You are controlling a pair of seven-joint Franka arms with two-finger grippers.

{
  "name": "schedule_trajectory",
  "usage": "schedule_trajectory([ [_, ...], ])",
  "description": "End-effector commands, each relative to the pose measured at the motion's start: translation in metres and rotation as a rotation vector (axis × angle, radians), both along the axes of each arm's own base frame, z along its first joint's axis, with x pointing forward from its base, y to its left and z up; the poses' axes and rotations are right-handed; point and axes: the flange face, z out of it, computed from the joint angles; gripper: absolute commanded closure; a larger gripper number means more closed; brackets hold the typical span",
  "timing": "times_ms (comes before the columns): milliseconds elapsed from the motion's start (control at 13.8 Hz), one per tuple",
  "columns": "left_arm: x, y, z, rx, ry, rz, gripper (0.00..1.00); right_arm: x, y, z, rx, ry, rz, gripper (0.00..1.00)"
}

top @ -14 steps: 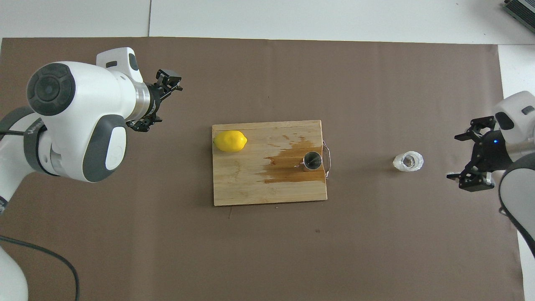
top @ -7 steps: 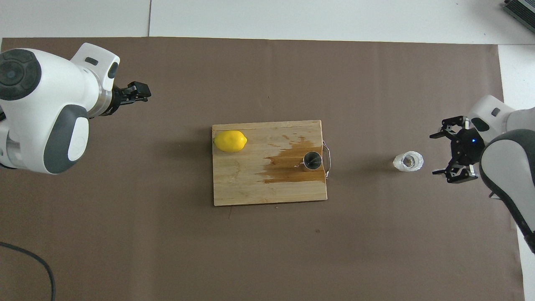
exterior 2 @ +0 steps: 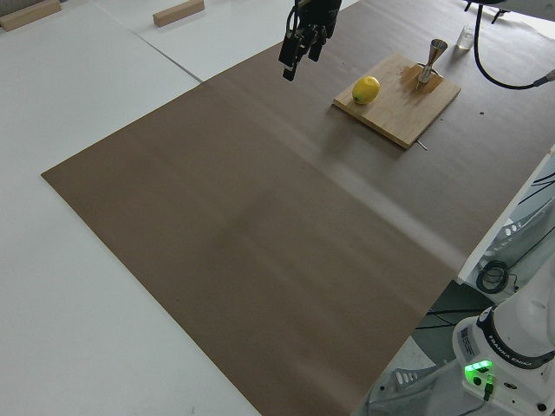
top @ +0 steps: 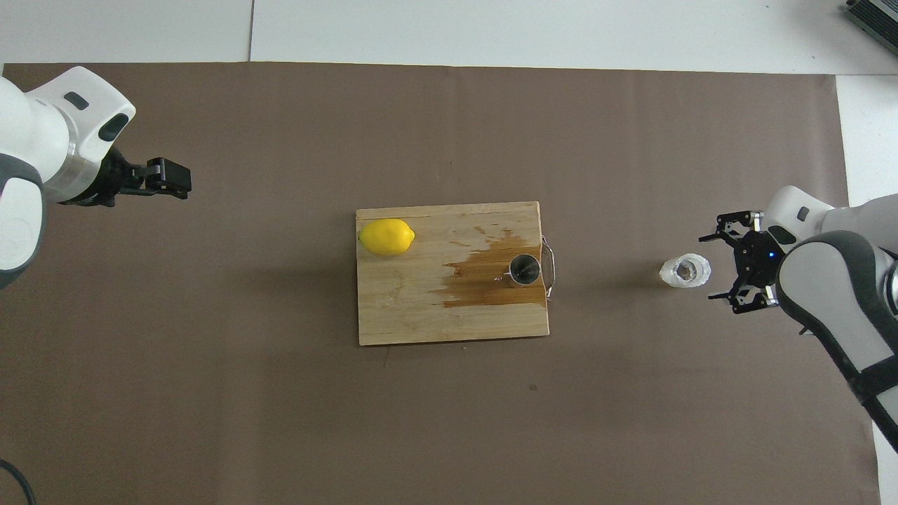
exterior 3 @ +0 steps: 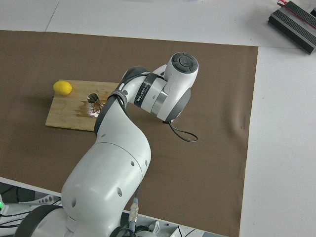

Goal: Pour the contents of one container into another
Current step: 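Close the right gripper around the small clear glass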

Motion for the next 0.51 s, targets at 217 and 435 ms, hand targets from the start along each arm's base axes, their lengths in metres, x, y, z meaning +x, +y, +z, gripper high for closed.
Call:
schedule_trajectory([
  [217,-0.024,0.003,0.071,-0.042,0.074,0.001,0.00,-0.012,-0.004,-0.039,0.027,-0.040,0.059,0.00],
  [435,-0.045,-0.014,0.070,-0.026,0.074,-0.014,0.00,-0.009,-0.010,-0.052,0.046,-0.069,0.068,0.00],
])
